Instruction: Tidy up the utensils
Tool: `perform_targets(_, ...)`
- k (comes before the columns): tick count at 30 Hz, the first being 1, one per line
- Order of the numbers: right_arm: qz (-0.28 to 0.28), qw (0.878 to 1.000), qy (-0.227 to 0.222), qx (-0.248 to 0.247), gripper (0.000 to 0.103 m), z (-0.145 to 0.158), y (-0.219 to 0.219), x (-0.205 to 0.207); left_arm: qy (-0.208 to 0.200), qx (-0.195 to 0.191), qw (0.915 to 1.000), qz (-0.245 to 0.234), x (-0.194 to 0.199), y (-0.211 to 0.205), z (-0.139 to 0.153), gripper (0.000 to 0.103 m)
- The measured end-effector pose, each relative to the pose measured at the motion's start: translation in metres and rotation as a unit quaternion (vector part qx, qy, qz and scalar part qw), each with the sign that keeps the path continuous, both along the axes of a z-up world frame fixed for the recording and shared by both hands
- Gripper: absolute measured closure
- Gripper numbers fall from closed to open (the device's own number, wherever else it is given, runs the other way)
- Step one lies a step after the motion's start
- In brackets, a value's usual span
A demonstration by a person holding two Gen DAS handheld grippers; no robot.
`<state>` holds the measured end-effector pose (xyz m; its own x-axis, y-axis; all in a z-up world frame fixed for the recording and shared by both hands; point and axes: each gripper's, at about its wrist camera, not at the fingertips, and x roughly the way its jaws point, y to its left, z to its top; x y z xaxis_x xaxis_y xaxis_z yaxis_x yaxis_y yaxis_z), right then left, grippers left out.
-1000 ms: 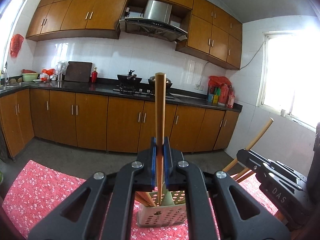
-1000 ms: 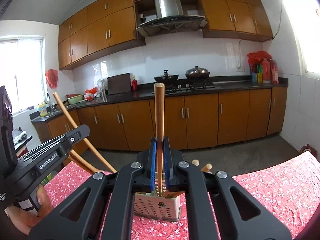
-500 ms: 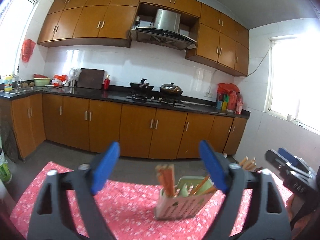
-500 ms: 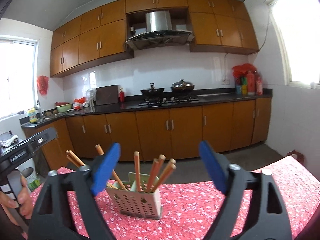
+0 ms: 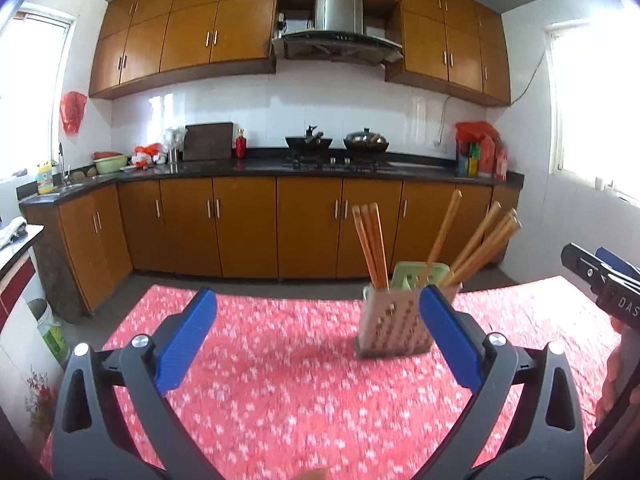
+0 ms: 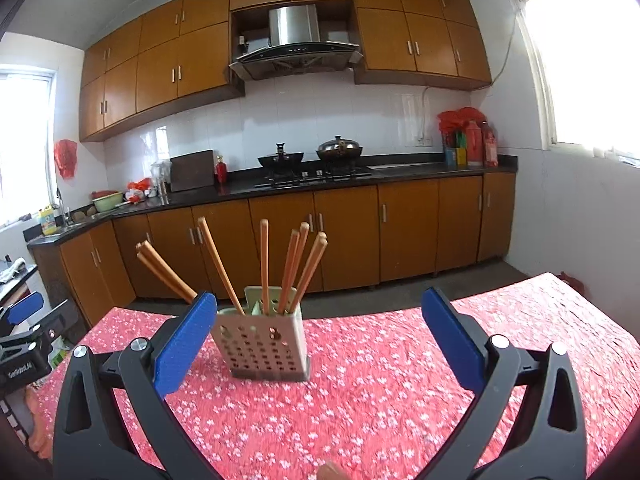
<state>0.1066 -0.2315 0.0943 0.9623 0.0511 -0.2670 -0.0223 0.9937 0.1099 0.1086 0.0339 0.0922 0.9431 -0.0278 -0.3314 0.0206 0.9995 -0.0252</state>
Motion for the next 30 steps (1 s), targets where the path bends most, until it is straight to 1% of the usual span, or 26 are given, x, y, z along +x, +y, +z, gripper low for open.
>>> perform_targets(5,0.002,1.0,0.0,0.003,0.002,-0.011,0.004,-0.023,-0.002,-0.005,1.0,0.006,-0.024,-0.001,-0.012,0.004)
perform_targets(8,0.005,1.0,-0.002,-0.006,0.002,-0.017,0.009,-0.036,-0.003,-0.008,1.0,0.004,-0.035,-0.001,-0.016,0.004)
perform_targets(13,0.012,0.999,-0.008,-0.03,0.002,-0.029,0.018,-0.056,-0.013,0.007,0.9999,0.006,-0.054,-0.004,-0.026,0.004)
perform_targets(19,0.016,0.999,0.0,-0.037,0.002,-0.048,0.023,-0.07,-0.021,0.017,0.9996,0.006,-0.073,-0.006,-0.042,0.004)
perform_targets(25,0.019,0.999,0.021,-0.037,0.002,-0.067,0.025,-0.076,-0.005,0.032,0.9995,-0.001,-0.081,-0.012,-0.062,0.004)
perform_targets(30,0.018,0.999,0.034,-0.029,0.002,-0.076,0.024,-0.077,0.013,0.02,0.9997,-0.001,-0.081,-0.009,-0.074,0.004)
